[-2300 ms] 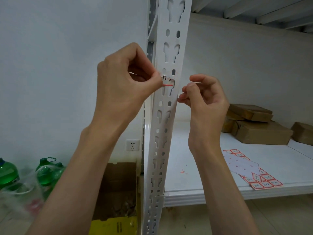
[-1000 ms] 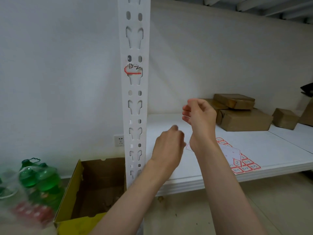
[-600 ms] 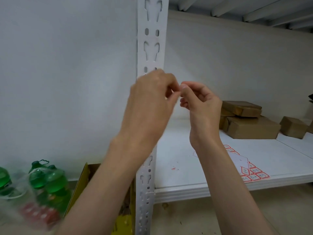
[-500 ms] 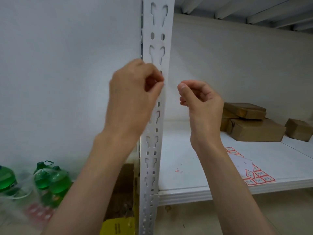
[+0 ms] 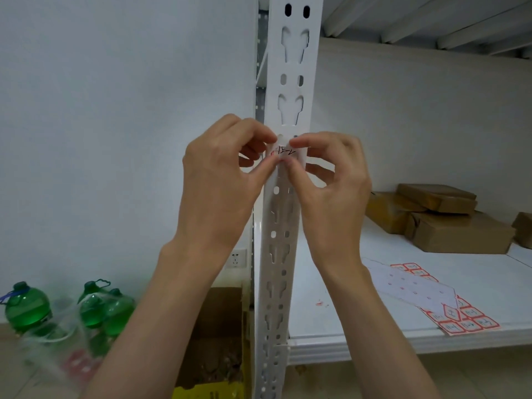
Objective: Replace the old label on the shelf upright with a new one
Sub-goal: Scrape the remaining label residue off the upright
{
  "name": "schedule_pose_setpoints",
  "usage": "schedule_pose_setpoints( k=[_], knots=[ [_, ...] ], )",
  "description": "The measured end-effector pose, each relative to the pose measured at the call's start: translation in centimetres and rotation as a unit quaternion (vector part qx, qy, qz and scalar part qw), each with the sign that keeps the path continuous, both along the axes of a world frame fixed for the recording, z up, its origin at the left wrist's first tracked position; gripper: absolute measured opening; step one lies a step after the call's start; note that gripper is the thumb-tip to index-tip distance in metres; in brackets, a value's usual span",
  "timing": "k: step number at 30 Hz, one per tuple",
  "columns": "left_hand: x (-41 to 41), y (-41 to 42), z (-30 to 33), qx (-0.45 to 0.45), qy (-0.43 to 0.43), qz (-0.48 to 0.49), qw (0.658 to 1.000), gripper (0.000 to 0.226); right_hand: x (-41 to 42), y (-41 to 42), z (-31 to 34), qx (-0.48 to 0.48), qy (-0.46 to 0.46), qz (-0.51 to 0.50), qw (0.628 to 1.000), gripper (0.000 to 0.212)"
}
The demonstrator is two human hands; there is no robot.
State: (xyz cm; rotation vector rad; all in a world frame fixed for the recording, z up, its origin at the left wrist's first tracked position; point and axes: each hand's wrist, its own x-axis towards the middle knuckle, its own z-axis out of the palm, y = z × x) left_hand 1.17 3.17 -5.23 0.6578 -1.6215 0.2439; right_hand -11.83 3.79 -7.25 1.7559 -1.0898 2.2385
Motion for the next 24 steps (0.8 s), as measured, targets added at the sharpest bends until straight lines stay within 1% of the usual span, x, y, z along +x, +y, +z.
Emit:
schedule_pose_setpoints(
  k=[5,7,8,10,13,16,20,24],
  knots=[
    [-0.2,-0.3,-0.2,0.001,0.011,-0.003,1.0,0.013,0.3,-0.3,-0.1,-0.02,0.025,-0.034,0.999,0.015],
    [-0.2,-0.1,-0.1,0.016,0.02,-0.022,0.999,0.012,0.2,-0.4,-0.1,-0.02,0.034,-0.043,0.998,0.014],
    [-0.1,0.1,0.0,0.038,0.029,-0.042,0.998,0.013,0.3,-0.4,-0.1,-0.017,0.039,-0.048,0.998,0.015],
    [0.2,0.2,0.2,0.11,0.06,-0.093,0.988,0.023,0.4,-0.4,0.1,-0.013,0.05,-0.057,0.997,0.018],
    [0.7,-0.3,0.3,0.18,0.078,-0.121,0.973,0.034,0.9,-0.4,0.4,-0.001,0.058,-0.048,0.997,0.032],
    [0.5,-0.6,0.0,0.218,0.082,-0.135,0.963,0.033,1.2,-0.3,0.8,0.017,0.048,-0.016,0.999,0.05],
    [0.2,-0.9,-0.1,0.233,0.088,-0.146,0.957,0.03,1.6,0.0,1.3,0.02,0.032,0.012,0.999,0.065],
    [0.3,-1.3,-0.2,0.228,0.098,-0.14,0.958,0.029,2.2,-0.1,1.4,0.045,-0.004,0.071,0.996,0.07]
  ],
)
